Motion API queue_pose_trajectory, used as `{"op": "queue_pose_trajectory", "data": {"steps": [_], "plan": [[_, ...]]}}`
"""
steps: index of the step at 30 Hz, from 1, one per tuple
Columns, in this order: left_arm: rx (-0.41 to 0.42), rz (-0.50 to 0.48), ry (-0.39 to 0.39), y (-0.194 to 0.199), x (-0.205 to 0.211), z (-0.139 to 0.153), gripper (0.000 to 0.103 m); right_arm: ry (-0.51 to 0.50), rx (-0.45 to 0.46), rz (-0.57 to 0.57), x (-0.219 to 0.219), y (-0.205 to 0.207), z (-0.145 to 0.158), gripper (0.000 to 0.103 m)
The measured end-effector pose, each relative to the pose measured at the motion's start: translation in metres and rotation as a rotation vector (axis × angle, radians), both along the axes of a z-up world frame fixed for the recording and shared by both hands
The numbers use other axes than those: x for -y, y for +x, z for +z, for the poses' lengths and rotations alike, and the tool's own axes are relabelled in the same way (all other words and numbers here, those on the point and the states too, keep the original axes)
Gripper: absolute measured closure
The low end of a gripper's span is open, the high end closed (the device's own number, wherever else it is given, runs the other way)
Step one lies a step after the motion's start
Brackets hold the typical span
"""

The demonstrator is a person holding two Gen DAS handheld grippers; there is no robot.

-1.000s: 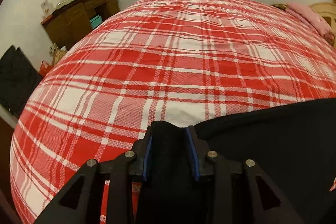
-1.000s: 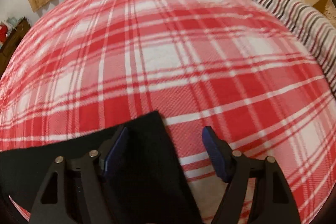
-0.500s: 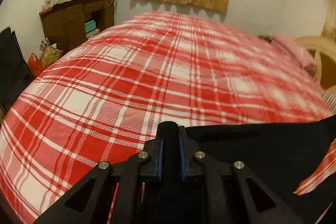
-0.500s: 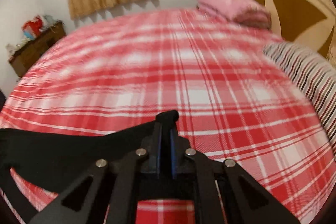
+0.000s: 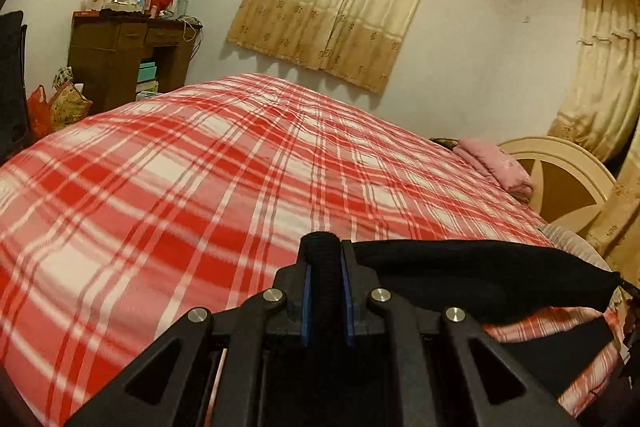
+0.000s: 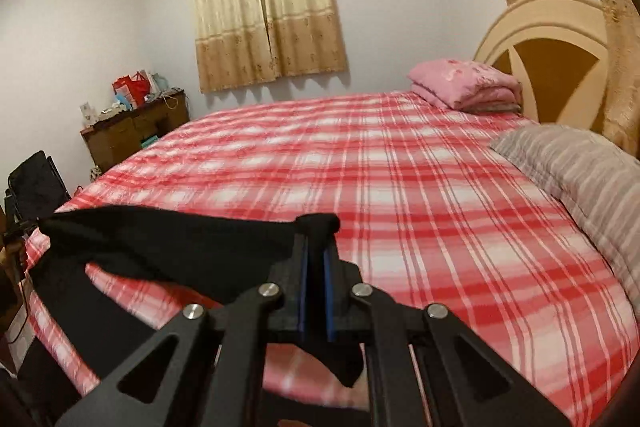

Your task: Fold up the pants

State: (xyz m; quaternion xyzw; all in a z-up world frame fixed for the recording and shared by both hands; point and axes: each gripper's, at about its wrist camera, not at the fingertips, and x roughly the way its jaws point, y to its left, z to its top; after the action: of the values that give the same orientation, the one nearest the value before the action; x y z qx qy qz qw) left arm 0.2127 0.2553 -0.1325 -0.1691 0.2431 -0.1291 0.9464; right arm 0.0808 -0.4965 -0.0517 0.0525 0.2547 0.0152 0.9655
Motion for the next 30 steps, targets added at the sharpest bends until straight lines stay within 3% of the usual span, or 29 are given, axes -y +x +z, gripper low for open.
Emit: {"op": "queue_pose_trajectory", "data": {"steps": [7,14,20,23,24,25,26,27,30], "plan": [[-0.017,-0.046,-0.007,-0.043,-0.011,-0.027,0.091,0.004,-0.076,-0.029,0.008,-0.051,-0.035,0.095],[-0.017,-0.076,0.030,-0.062,-0.010,-0.041,0.091,-0.021,-0.186,-0.053,0.009,-0.073,-0.072,0.095],[-0.007,-0.087,0.205,-0.076,0.000,-0.042,0.086,-0.032,-0.223,-0.075,0.010,-0.083,-0.085,0.095],[0.009,-0.077,0.288,-0.089,-0.004,-0.041,0.069,-0.055,-0.247,-0.074,0.009,-0.090,-0.084,0.090],[0.012,-0.050,0.340,-0.093,-0.006,-0.041,0.047,-0.060,-0.255,-0.073,0.010,-0.092,-0.083,0.084],[0.018,-0.025,0.373,-0.097,-0.009,-0.042,0.032,-0.063,-0.264,-0.073,0.010,-0.094,-0.082,0.080],[0.023,-0.004,0.409,-0.101,-0.012,-0.042,0.031,-0.067,-0.272,-0.078,0.011,-0.097,-0.081,0.068],[0.012,-0.008,0.421,-0.103,-0.017,-0.044,0.031,-0.070,-0.276,-0.087,0.013,-0.101,-0.080,0.064],[-0.023,0.030,0.437,-0.109,-0.032,-0.049,0.031,-0.077,-0.272,-0.114,0.016,-0.114,-0.075,0.063]]}}
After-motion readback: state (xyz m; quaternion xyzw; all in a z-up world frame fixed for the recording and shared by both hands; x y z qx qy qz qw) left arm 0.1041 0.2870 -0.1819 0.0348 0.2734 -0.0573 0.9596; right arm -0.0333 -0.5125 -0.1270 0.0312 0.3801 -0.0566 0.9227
